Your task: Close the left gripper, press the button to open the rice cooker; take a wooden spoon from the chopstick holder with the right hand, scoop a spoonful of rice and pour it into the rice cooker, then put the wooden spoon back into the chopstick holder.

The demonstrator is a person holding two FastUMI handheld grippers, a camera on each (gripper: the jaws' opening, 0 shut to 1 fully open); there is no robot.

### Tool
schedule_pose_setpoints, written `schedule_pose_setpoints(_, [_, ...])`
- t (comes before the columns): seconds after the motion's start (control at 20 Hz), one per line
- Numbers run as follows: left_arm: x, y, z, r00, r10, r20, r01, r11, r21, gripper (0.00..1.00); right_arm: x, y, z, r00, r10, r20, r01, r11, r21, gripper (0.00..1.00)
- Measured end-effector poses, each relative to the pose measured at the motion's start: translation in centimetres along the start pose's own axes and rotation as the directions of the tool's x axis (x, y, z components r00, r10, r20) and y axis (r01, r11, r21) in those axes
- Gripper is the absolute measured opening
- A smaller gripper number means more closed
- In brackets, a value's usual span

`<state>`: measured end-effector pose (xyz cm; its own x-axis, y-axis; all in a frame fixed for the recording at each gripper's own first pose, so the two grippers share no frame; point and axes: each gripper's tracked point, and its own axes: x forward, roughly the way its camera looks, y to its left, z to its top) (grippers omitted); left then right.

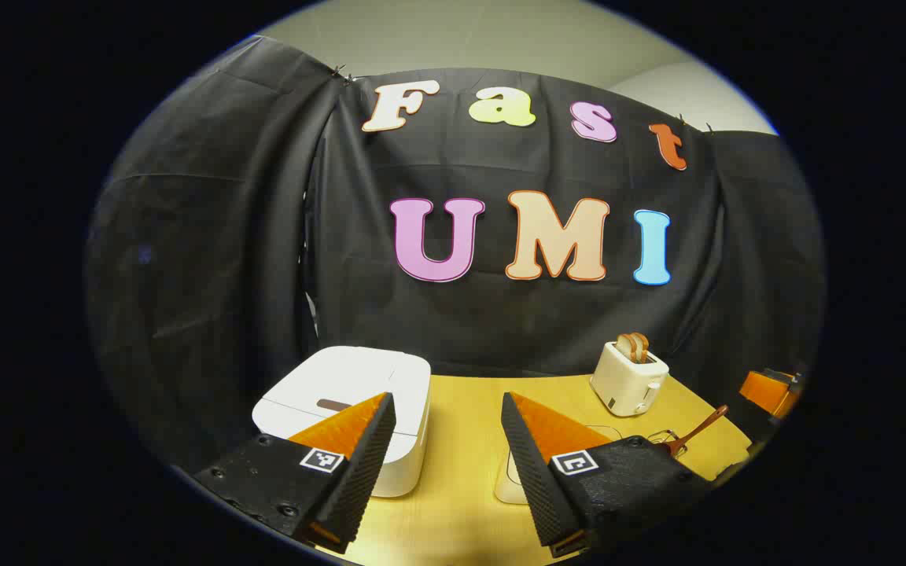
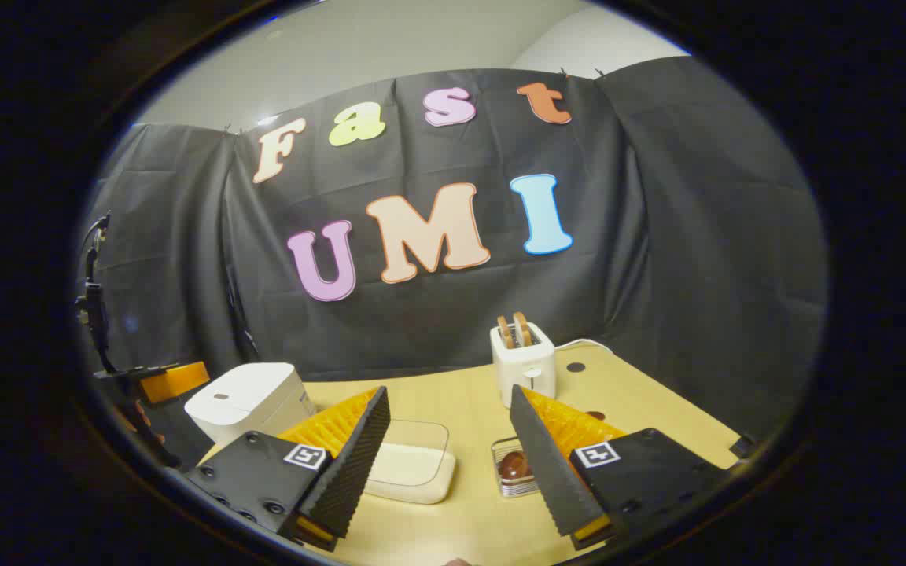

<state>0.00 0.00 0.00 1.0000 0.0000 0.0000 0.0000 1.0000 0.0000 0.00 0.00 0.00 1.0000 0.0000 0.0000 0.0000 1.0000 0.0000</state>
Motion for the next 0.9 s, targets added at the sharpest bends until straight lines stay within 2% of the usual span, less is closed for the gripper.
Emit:
schedule_pose_setpoints(0.2, [0.3,-1.1,0.1,1.000,-0.008,0.004,0.008,1.000,0.000,0.80,0.1,-1.4,0.2,1.000,-0.010,-0.005,0.011,1.000,0.009,0.98])
schedule_pose_setpoints(0.45, [0.6,-3.0,-0.3,0.998,-0.054,-0.016,0.054,0.999,-0.003,0.80,-0.7,-3.0,0.5,0.999,-0.048,0.015,0.049,0.999,-0.009,0.99])
schedule_pose_setpoints(0.7, [0.1,-4.2,-0.2,0.997,-0.081,-0.001,0.081,0.997,-0.009,0.80,-1.7,-4.0,0.7,0.998,-0.060,0.029,0.059,0.998,0.015,0.98])
schedule_pose_setpoints(0.75, [-0.1,-4.5,-0.2,0.996,-0.091,-0.001,0.091,0.996,-0.009,0.76,-1.9,-4.2,0.6,0.998,-0.061,0.029,0.061,0.998,0.016,0.98])
schedule_pose_setpoints(0.9, [-0.7,-4.5,-0.5,0.996,-0.087,-0.007,0.087,0.996,-0.001,0.78,-2.2,-4.6,0.3,0.998,-0.055,0.024,0.055,0.998,0.024,0.98])
